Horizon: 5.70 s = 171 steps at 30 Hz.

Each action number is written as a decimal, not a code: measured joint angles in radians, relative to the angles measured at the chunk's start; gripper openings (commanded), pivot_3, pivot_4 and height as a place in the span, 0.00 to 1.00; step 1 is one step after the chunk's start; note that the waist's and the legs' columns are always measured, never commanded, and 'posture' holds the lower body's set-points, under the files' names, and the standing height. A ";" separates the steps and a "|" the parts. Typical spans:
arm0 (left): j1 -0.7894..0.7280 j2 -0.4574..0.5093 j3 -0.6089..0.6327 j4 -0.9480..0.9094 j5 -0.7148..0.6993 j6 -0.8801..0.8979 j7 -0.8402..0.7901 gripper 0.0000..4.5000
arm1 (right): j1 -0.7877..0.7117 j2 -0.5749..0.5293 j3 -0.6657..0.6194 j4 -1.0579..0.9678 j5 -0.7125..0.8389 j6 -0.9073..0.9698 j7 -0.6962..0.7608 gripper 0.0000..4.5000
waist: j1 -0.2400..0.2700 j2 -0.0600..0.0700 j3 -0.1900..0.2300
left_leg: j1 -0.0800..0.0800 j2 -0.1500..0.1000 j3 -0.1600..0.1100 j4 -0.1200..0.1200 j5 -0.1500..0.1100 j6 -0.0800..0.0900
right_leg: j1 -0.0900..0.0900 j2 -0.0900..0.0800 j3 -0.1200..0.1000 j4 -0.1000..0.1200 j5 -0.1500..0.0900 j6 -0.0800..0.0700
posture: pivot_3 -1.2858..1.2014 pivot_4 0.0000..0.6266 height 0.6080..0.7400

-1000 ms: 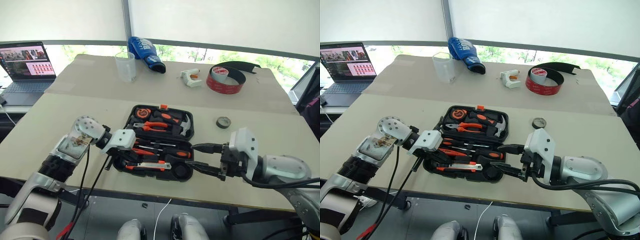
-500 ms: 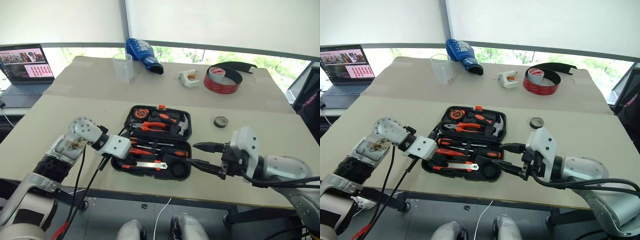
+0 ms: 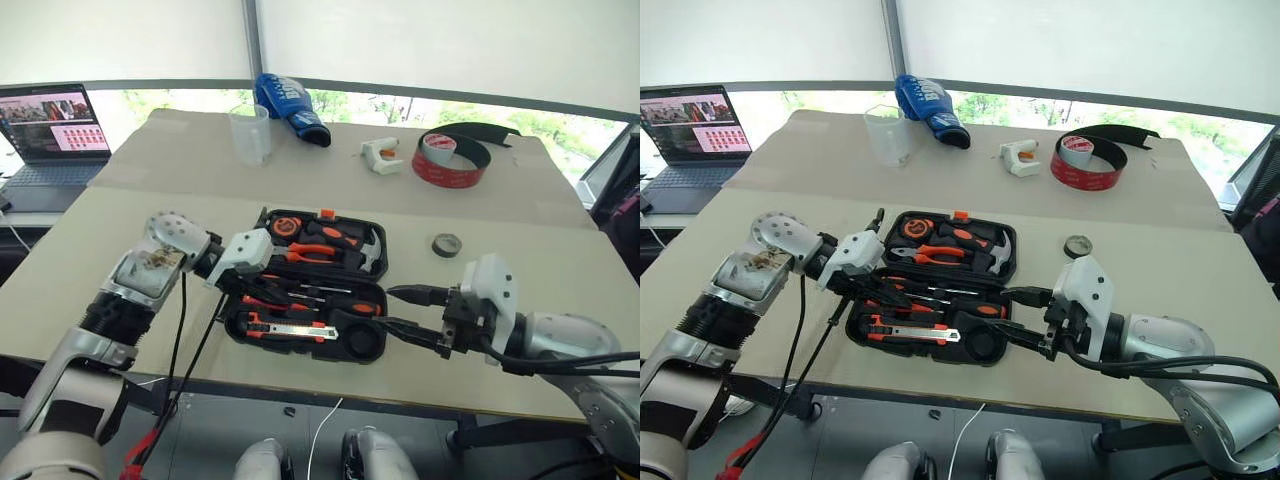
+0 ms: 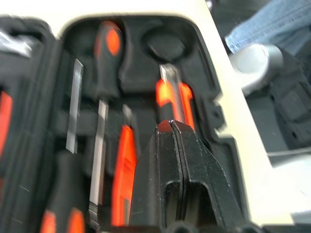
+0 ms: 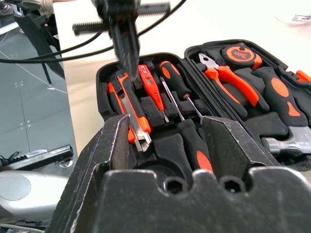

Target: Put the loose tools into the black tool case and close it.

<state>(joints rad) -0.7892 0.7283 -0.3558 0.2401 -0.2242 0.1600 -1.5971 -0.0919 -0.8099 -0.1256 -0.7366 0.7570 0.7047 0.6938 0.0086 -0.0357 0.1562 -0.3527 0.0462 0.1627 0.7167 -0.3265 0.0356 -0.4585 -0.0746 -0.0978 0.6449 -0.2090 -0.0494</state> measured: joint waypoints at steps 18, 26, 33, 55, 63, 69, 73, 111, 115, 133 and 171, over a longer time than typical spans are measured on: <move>0.055 -0.061 -0.048 0.071 0.185 -0.324 0.072 0.01 | 0.007 0.042 -0.009 -0.029 0.013 -0.007 -0.029 0.73 | 0.006 0.001 -0.003 | 0.001 -0.001 0.000 0.002 -0.002 0.004 | 0.002 -0.002 0.000 0.001 0.001 0.002 | 0.52 0.24 0.92; 0.105 -0.042 0.023 -0.033 0.024 -0.024 0.030 0.12 | 0.078 0.017 -0.052 0.011 0.002 -0.007 -0.019 0.73 | 0.002 -0.001 -0.003 | -0.002 0.000 0.000 0.005 -0.002 0.004 | 0.000 -0.001 0.000 0.001 0.001 0.003 | 0.52 0.24 0.92; 0.175 0.113 0.237 -0.260 -0.202 0.348 0.060 0.65 | 0.089 -0.141 -0.157 0.170 -0.044 -0.016 0.118 0.73 | -0.003 -0.001 -0.002 | 0.000 0.000 0.000 0.004 -0.003 0.004 | 0.001 -0.002 0.001 0.000 0.001 0.004 | 0.52 0.24 0.92; 0.360 0.132 0.455 -0.549 -0.367 0.568 0.416 1.00 | -0.884 0.146 0.364 1.654 -0.742 -0.457 0.166 0.73 | -0.021 0.002 0.001 | -0.001 0.000 0.004 -0.001 0.000 0.000 | -0.002 -0.003 0.001 0.001 0.004 -0.004 | 0.52 0.24 0.92; 0.398 0.141 0.463 -0.580 -0.370 0.561 0.455 1.00 | -0.965 0.205 0.342 1.900 -0.816 -0.567 0.109 0.28 | -0.030 0.003 0.001 | 0.001 0.001 0.004 -0.001 0.003 -0.005 | -0.002 -0.002 0.002 0.002 0.004 -0.005 | 0.52 0.24 0.92; 0.397 0.147 0.460 -0.579 -0.368 0.551 0.458 1.00 | -0.972 0.215 0.317 1.928 -0.835 -0.616 0.113 0.01 | -0.031 0.003 0.002 | 0.001 0.002 0.004 -0.001 0.004 -0.006 | -0.002 -0.002 0.002 0.003 0.005 -0.006 | 0.52 0.24 0.92; 0.394 0.160 0.427 -0.576 -0.349 0.507 0.432 1.00 | -0.942 0.203 0.297 1.830 -0.814 -0.619 0.204 0.01 | -0.031 0.006 0.003 | 0.001 0.002 0.004 -0.002 0.004 -0.006 | -0.002 -0.002 0.002 0.003 0.005 -0.006 | 0.52 0.24 0.92; 0.340 0.221 0.216 -0.504 -0.208 0.310 0.234 1.00 | -0.440 -0.003 0.395 0.269 -0.345 0.053 0.503 0.73 | -0.007 0.011 0.007 | 0.000 0.001 0.001 -0.002 0.003 -0.004 | -0.002 0.001 0.003 0.003 -0.001 -0.001 | 0.52 0.24 0.92; 0.356 0.210 0.254 -0.423 -0.202 0.339 0.309 1.00 | -0.399 -0.010 0.236 0.304 -0.301 0.075 0.438 0.73 | 0.000 0.011 0.007 | -0.001 0.001 0.001 -0.002 0.003 -0.003 | -0.002 0.001 0.002 0.002 0.001 -0.005 | 0.52 0.24 0.92; 0.366 -0.001 0.366 0.030 0.029 0.112 0.677 0.01 | -0.247 0.158 0.177 0.595 -0.498 -0.177 0.127 0.00 | -0.002 0.011 0.007 | 0.000 0.000 0.003 -0.003 0.003 -0.004 | -0.002 0.000 0.002 0.003 0.003 -0.007 | 0.52 0.24 0.92; 0.507 0.014 0.308 -0.223 -0.014 0.191 0.533 0.01 | -0.129 0.142 0.143 0.662 -0.577 -0.330 0.083 0.00 | -0.013 0.011 0.007 | 0.000 0.001 0.003 -0.003 0.003 -0.003 | -0.001 -0.001 0.002 0.002 0.000 -0.002 | 0.52 0.24 0.92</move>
<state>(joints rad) -0.2823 0.7419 -0.0478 0.0168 -0.2378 0.3514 -1.0639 -0.2206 -0.6680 0.0170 -0.0745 0.1801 0.3750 0.7772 -0.0042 -0.0249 0.1629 -0.3525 0.0470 0.1660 0.7134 -0.3238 0.0326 -0.4594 -0.0758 -0.0954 0.6472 -0.2090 -0.0511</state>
